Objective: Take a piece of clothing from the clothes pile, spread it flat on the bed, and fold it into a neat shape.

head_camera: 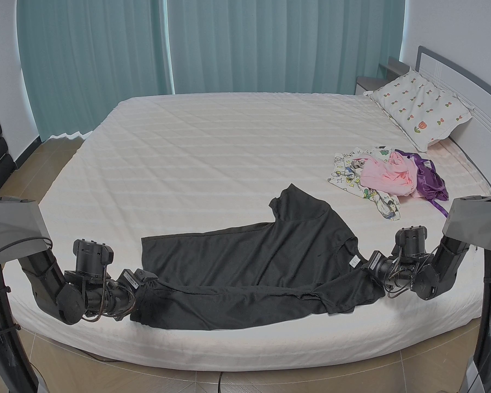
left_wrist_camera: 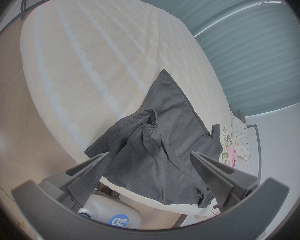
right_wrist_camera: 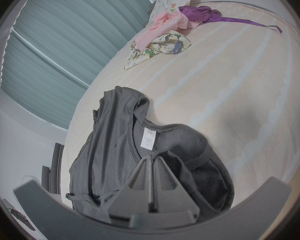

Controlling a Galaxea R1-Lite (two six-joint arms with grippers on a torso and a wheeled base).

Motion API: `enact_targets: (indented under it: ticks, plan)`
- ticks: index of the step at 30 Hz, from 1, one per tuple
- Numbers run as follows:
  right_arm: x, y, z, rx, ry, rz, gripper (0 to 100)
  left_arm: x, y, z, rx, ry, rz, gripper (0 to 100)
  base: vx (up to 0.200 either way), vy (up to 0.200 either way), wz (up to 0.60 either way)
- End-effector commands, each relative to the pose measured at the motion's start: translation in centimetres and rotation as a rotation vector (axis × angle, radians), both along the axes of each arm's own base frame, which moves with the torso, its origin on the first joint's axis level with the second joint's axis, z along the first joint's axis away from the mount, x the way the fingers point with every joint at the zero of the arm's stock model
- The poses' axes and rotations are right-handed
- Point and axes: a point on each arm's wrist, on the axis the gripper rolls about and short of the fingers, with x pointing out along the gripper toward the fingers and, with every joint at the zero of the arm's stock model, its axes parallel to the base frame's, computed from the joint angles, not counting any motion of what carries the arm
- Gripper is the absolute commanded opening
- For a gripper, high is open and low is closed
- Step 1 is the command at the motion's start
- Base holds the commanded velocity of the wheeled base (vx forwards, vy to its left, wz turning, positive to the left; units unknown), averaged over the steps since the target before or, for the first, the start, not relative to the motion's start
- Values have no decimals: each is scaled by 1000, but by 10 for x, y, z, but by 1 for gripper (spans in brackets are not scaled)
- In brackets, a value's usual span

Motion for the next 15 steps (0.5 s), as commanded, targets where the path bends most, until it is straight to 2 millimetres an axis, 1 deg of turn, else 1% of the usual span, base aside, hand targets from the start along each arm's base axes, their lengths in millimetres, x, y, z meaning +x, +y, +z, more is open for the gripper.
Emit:
enact_targets:
  ticks: [1,2,5,7,8,9,13,14,15]
  plan:
    - [-1,-3,-2,7,2,-12,0,1,1,0,-3,-2,9,100,0,0,0]
    - [-3,-7,-2,10,-5,-20,0,3,2,3,-24,-9,34,100,0,0,0]
    - [-10,-6,-6,13,2,-5,0,9,2,8,-57,-27,74,100,0,0,0]
    - [-10,-4,-8,15,-10,5,0,12,3,15,-58,-55,87,100,0,0,0]
    - [-10,-4,-8,15,-10,5,0,12,3,15,-58,-55,87,100,0,0,0]
    - [-9,-4,-8,18,-30,5,0,14,4,24,-56,-86,95,100,0,0,0]
    - [-10,-4,-10,16,-26,8,0,23,7,29,-29,-126,81,100,0,0,0]
    - [-10,-4,-10,16,-30,8,100,26,8,26,-7,-128,64,100,0,0,0]
    - [-10,-4,-9,18,-38,7,100,28,7,19,17,-115,41,100,0,0,0]
